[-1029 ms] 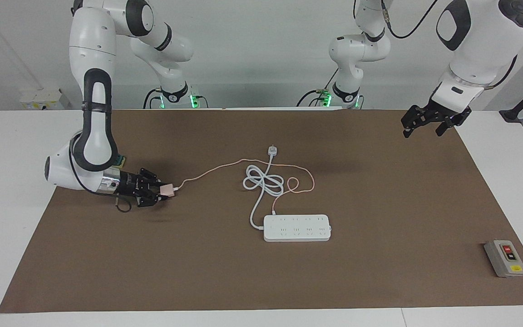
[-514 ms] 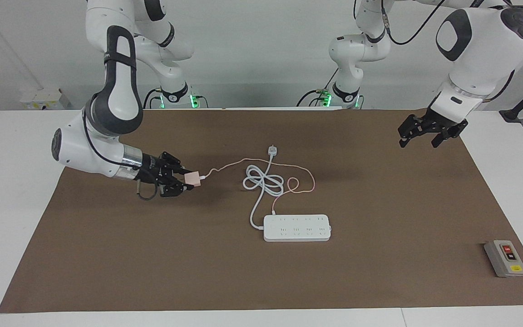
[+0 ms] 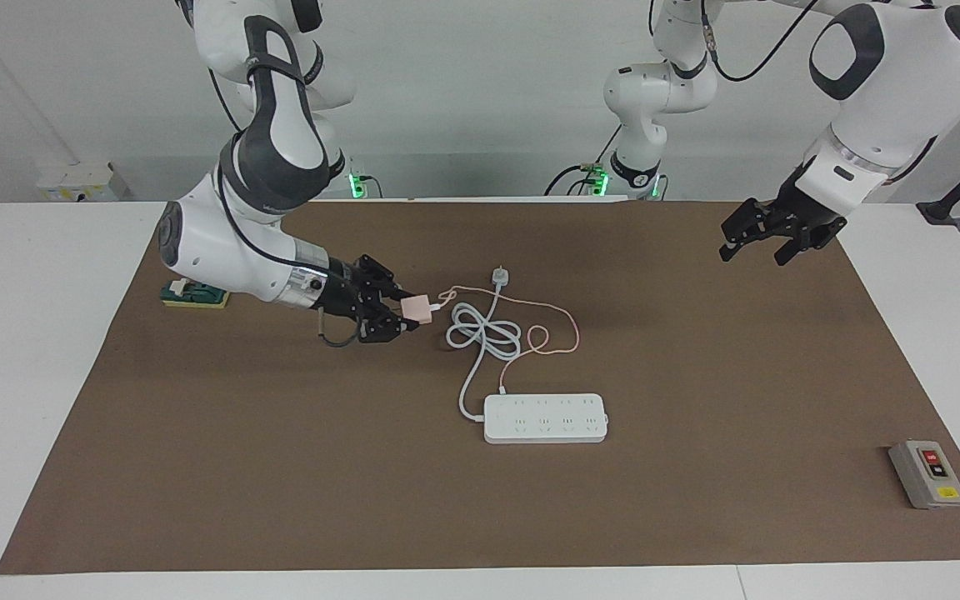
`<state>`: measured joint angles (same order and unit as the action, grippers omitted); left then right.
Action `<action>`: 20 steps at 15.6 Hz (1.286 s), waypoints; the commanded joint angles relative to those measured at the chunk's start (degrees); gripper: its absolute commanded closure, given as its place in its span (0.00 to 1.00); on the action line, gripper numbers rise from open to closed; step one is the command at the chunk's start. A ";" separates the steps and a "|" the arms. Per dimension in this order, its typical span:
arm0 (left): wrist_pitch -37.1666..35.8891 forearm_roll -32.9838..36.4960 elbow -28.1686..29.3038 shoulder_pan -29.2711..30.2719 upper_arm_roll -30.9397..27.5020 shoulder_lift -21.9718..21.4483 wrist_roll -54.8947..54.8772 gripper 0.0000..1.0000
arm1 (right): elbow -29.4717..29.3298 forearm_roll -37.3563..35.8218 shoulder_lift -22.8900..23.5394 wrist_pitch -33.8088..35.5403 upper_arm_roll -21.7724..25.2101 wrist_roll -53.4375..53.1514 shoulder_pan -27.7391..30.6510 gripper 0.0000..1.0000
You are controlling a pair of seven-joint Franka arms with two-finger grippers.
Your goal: Plug charger into power strip
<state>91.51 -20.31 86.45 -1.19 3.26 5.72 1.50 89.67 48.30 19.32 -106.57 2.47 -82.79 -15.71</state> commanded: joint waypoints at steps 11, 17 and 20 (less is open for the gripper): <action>7.71 -54.87 5.38 -0.48 -0.19 15.36 -21.48 0.00 | -1.25 4.17 1.51 -19.02 -0.44 -12.22 -14.26 1.00; 9.83 -61.78 15.59 -1.19 -0.01 13.79 -37.87 0.00 | -1.25 3.73 1.68 -17.71 -2.03 -12.22 -15.14 1.00; 7.72 -62.31 19.27 -0.75 0.07 11.43 -37.97 0.00 | -2.29 4.17 2.91 -16.04 -2.03 -12.31 -15.05 1.00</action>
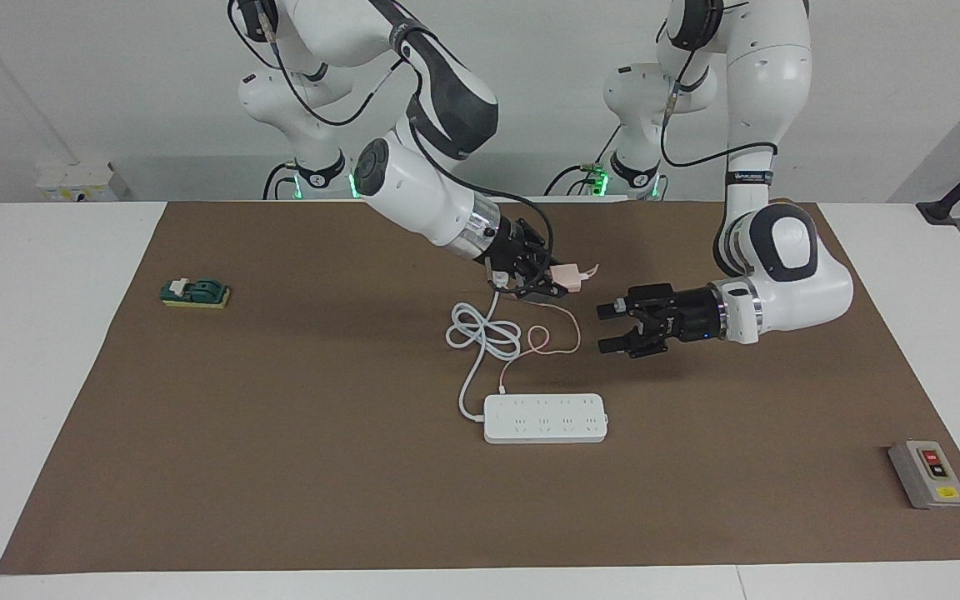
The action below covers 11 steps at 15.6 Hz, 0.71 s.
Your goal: Plug charger into power strip
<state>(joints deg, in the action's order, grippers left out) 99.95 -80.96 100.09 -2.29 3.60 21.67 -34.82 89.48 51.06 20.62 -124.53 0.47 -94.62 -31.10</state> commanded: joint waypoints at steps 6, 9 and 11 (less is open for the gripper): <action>-2.03 -3.33 12.49 1.23 -0.26 -9.18 -1.65 0.00 | -7.39 1.33 5.40 4.38 -0.03 -1.27 1.21 1.00; -2.83 -3.94 15.74 1.41 -0.35 -11.64 -2.00 0.00 | -9.33 1.41 6.28 5.70 -0.03 -1.36 1.56 1.00; -2.39 -4.21 15.76 1.06 -0.35 -11.92 -2.09 0.00 | -9.33 1.41 6.28 5.70 -0.03 -1.36 1.48 1.00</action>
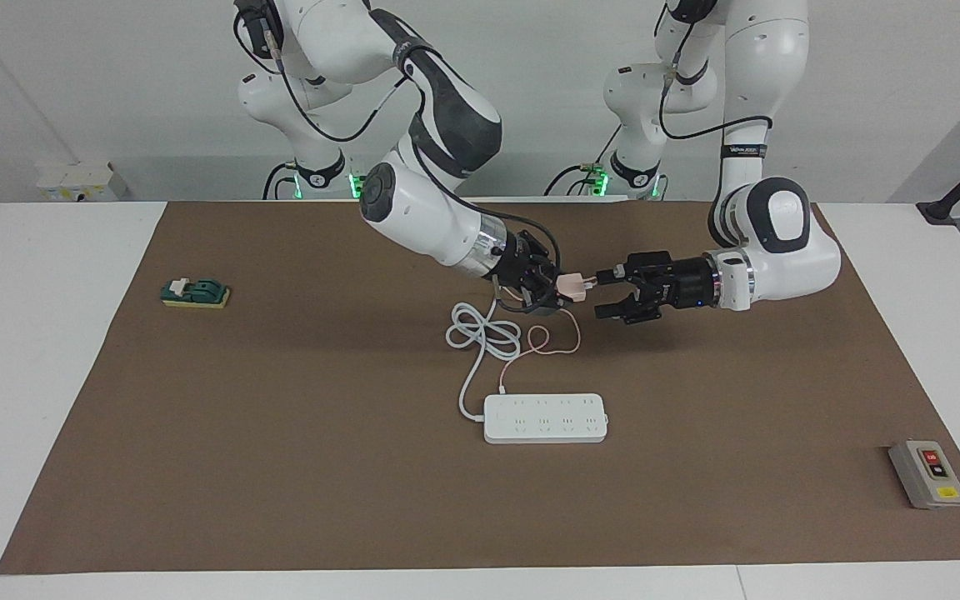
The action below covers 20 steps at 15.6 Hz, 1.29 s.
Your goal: Plug charger into power strip
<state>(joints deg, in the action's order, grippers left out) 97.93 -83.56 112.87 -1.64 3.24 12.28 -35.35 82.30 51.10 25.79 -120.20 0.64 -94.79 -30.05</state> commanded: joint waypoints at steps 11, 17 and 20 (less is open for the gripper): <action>-0.98 -6.35 2.18 -1.79 0.10 1.69 -6.49 0.00 | -2.14 1.37 1.10 1.28 -0.20 -1.36 0.25 1.00; -1.86 -7.58 1.74 -2.41 0.19 2.14 -6.31 0.00 | -2.14 1.37 1.10 1.02 -0.20 -1.45 0.08 1.00; -3.00 -8.28 1.74 -2.41 0.10 2.05 -6.31 0.00 | -2.14 1.37 1.10 0.93 -0.20 -1.62 0.07 1.00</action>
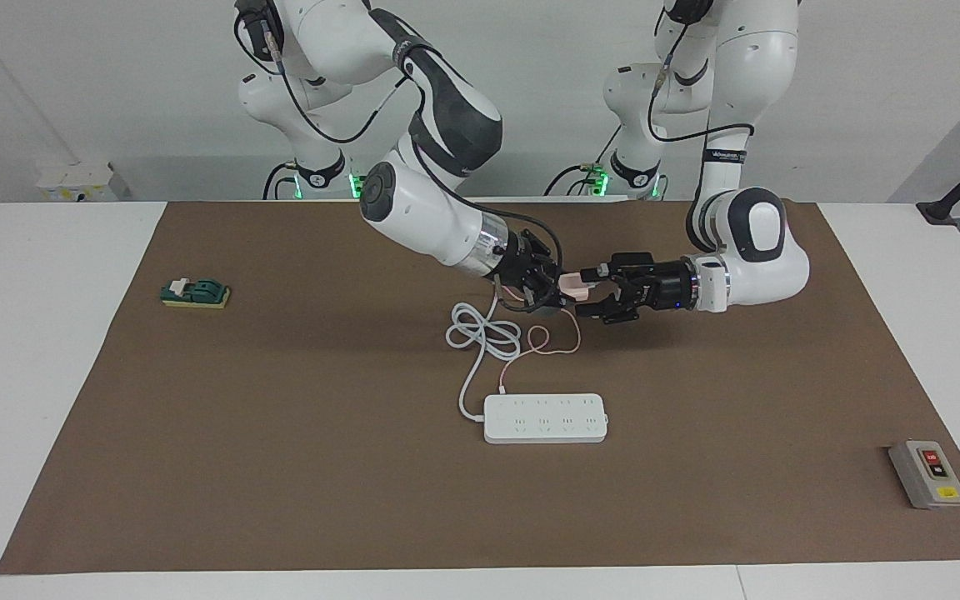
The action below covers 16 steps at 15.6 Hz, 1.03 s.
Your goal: Plug charger into power strip
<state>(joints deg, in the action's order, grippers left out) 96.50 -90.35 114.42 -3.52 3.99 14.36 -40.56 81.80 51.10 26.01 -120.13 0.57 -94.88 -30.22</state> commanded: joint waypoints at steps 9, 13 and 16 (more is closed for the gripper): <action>-1.75 -1.93 -0.87 -0.35 -0.65 0.32 -1.01 0.65 | -1.65 1.45 0.97 0.60 -0.13 -1.71 0.16 1.00; -1.84 -1.93 -0.87 -0.26 -0.74 0.23 -1.01 1.00 | -1.65 1.45 0.97 0.60 -0.13 -1.71 0.16 1.00; -2.19 -1.93 -0.87 0.00 -0.74 0.32 -1.28 1.00 | -1.65 1.45 0.97 0.60 -0.13 -1.71 0.16 1.00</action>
<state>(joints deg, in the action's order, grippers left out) 95.80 -91.24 113.97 -3.47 3.58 14.56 -40.48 81.20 51.43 26.05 -120.17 0.58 -95.08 -30.29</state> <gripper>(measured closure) 0.705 0.520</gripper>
